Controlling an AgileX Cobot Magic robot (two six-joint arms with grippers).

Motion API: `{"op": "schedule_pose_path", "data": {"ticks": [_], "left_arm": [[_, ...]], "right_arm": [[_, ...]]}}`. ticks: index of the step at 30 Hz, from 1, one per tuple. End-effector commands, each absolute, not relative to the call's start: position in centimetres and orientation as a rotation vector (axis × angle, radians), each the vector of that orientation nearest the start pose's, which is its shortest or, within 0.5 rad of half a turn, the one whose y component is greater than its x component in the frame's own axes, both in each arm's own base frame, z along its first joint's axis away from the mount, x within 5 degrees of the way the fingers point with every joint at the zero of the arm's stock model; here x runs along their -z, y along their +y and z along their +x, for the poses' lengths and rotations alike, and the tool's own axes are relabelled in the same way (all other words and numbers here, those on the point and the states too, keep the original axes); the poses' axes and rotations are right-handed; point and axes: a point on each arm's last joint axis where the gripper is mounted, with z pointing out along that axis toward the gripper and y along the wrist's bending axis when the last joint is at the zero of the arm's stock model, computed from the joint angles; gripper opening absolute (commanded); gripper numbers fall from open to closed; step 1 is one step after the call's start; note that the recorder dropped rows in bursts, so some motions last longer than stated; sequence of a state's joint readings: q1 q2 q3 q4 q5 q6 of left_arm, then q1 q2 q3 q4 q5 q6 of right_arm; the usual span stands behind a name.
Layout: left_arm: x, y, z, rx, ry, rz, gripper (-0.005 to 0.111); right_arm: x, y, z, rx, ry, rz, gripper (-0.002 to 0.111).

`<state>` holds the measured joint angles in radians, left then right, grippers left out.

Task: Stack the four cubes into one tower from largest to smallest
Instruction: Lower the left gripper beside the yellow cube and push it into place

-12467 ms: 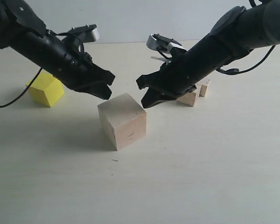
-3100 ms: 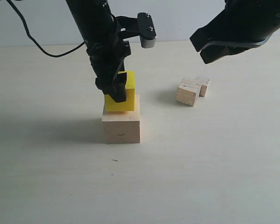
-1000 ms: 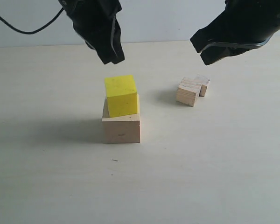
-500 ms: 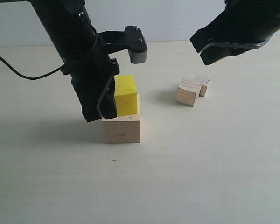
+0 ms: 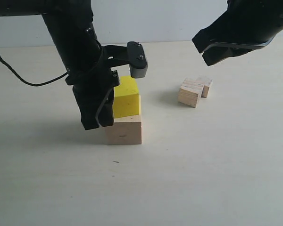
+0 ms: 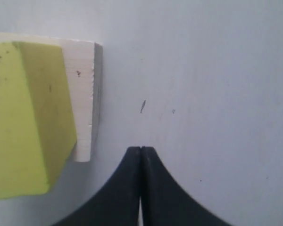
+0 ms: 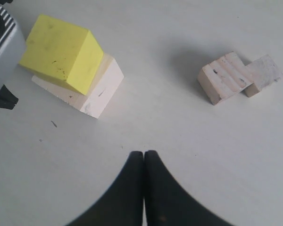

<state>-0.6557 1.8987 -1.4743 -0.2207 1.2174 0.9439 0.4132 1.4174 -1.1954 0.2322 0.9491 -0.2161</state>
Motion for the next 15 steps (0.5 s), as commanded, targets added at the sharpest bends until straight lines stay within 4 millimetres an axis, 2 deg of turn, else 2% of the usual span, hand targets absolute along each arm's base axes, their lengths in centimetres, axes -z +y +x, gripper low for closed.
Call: {"op": "schedule_pose_path", "data": {"ticks": [1, 4, 10, 15], "left_arm": [[-22.6, -24.3, 28.8, 0.272, 2.191, 2.109, 0.0], [-22.6, -24.3, 29.0, 0.249, 2.18, 2.115, 0.0], [-21.0, -24.3, 29.5, 0.202, 2.227, 2.134, 0.0], [-20.8, -24.4, 29.7, 0.195, 2.22, 2.124, 0.0]], "right_arm": [[-31.9, 13.0, 25.8, -0.362, 2.555, -0.701, 0.0], [-31.9, 13.0, 25.8, -0.362, 2.555, -0.701, 0.0], [-31.9, 13.0, 25.8, -0.362, 2.555, -0.701, 0.0], [-31.9, 13.0, 25.8, -0.362, 2.555, -0.701, 0.0]]}}
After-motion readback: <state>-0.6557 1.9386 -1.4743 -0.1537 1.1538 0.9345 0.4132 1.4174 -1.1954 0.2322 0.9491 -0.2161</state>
